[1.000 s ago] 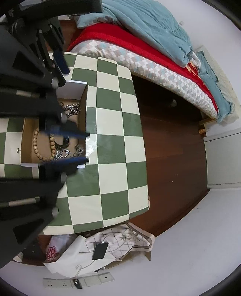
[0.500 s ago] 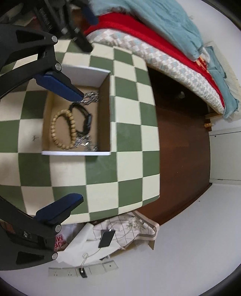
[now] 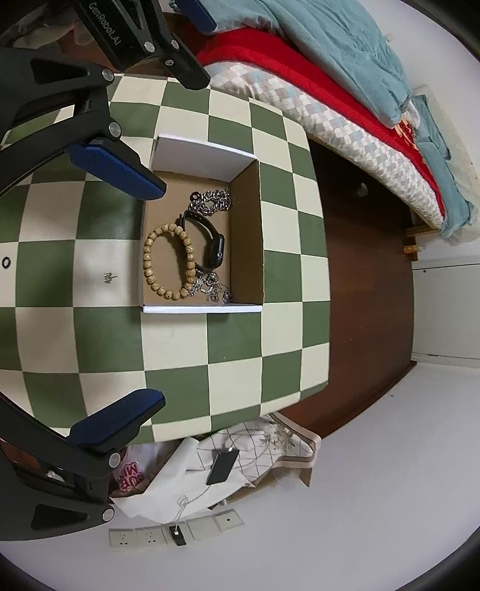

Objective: Organize jewelry
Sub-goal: 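Open both tools over the box and lift them away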

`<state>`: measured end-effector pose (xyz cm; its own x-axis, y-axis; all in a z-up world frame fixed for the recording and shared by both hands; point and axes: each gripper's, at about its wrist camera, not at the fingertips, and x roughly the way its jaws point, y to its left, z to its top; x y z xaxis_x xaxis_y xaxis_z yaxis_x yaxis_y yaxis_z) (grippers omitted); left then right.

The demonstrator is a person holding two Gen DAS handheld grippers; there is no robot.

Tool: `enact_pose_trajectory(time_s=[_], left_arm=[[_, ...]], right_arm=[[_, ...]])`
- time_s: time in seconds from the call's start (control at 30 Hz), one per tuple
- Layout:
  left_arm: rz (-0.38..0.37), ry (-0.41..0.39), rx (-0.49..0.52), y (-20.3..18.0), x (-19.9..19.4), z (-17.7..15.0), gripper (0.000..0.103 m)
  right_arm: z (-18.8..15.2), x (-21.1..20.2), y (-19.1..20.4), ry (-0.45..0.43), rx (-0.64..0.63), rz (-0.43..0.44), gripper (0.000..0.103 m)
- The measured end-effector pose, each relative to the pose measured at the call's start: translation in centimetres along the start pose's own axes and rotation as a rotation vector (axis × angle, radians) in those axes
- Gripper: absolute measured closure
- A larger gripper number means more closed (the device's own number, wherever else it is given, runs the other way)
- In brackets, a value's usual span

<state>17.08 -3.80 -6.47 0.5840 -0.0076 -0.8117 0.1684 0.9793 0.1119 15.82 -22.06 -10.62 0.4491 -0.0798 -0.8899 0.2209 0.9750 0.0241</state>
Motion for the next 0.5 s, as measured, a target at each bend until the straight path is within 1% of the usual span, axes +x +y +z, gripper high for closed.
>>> enact_pose_trajectory(time_s=[0.23, 0.37, 0.5], left_arm=[[0.016, -0.081, 0.001, 0.5, -4.1, -1.3, 0.001], [0.016, -0.112, 0.002, 0.7, -6.1, -2.4, 0.001], [0.019, -0.127, -0.002, 0.9, -7.3, -4.2, 0.001]], right_arm=[[-1.7, -4.0, -0.2, -0.082, 0.01, -0.022, 0.0], [-2.8, -6.7, 0.0, -0.135, 0.005, -0.032, 0.0], [-4.1, -9.2, 0.0, -0.179, 0.01, -0.024, 0.0]])
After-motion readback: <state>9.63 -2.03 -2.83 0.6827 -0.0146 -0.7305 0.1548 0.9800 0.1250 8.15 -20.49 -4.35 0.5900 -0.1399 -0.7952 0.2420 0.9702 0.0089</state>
